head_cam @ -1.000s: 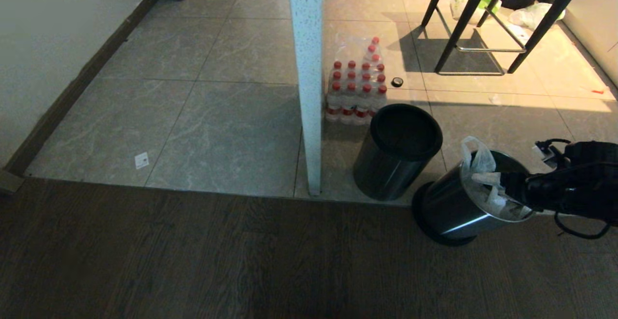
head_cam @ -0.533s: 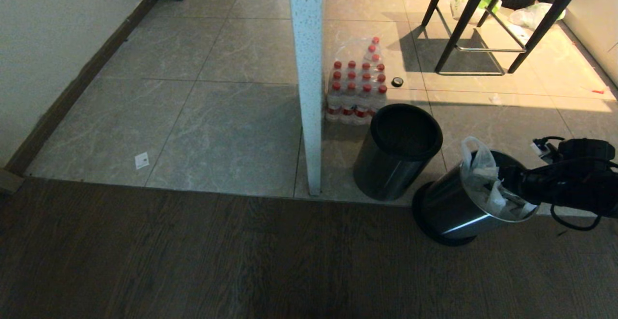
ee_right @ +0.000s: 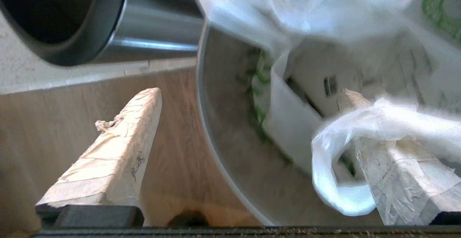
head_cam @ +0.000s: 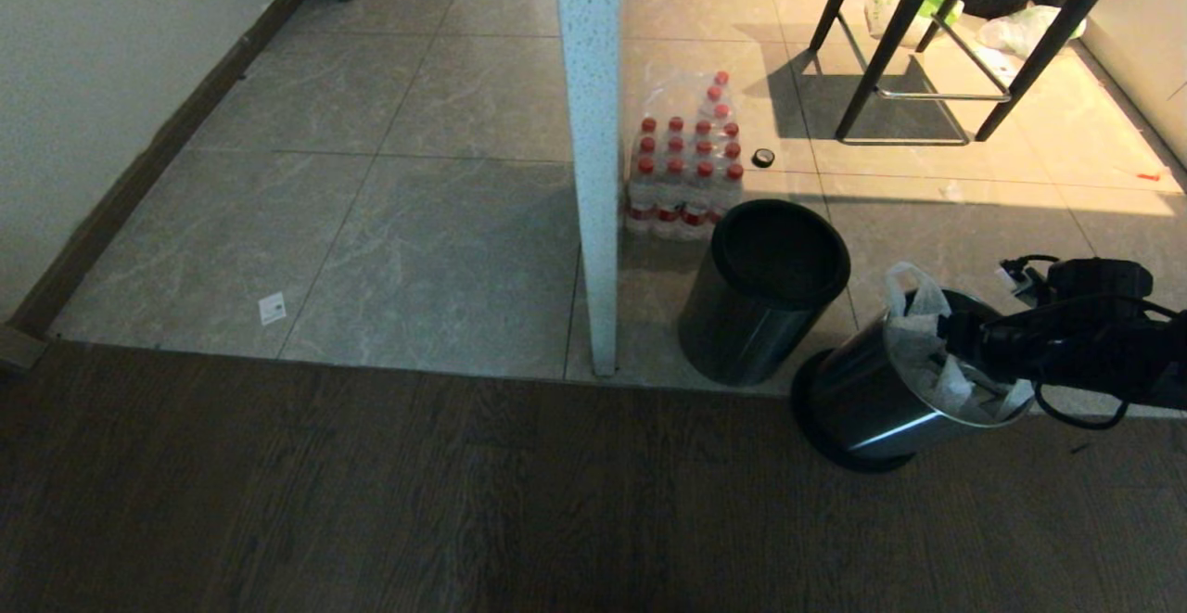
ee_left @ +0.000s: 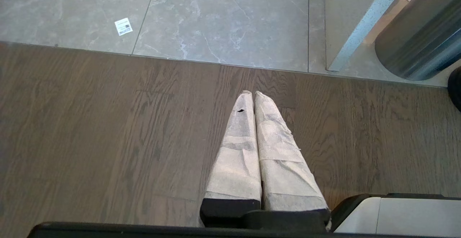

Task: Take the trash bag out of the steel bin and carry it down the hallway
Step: Pick up the trash bag

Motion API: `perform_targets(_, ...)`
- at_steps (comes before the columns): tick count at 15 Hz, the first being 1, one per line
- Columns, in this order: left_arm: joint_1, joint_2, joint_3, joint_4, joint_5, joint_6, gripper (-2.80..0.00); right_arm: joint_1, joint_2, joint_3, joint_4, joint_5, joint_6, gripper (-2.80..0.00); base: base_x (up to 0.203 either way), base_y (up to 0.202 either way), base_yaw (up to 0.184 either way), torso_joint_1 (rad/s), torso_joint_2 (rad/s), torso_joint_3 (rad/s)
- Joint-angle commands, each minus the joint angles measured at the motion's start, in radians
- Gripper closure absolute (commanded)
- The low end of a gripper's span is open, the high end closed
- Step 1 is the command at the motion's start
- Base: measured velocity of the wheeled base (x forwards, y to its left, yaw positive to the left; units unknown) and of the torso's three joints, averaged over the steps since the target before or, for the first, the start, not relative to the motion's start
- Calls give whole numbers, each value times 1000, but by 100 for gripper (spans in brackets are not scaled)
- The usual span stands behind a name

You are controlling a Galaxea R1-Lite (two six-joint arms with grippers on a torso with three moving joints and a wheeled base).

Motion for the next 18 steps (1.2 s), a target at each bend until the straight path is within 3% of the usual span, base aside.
perform_targets(1, 0, 0, 0, 0, 1, 0, 0, 7, 35, -37, -4, 2, 2, -280, 0, 0, 0, 0, 0, 0)
perform_targets(8, 0, 0, 0, 0, 1, 0, 0, 8, 91, -179, 30, -8, 3, -280, 0, 0, 0, 0, 0, 0)
perform_targets(12, 0, 0, 0, 0, 1, 0, 0, 4, 66, -189, 73, -70, -8, -280, 0, 0, 0, 0, 0, 0)
perform_targets(15, 0, 0, 0, 0, 1, 0, 0, 4, 79, -216, 57, -182, -18, -280, 0, 0, 0, 0, 0, 0)
perform_targets(18, 0, 0, 0, 0, 1, 0, 0, -8, 70, -218, 69, -187, -106, -280, 0, 0, 0, 0, 0, 0)
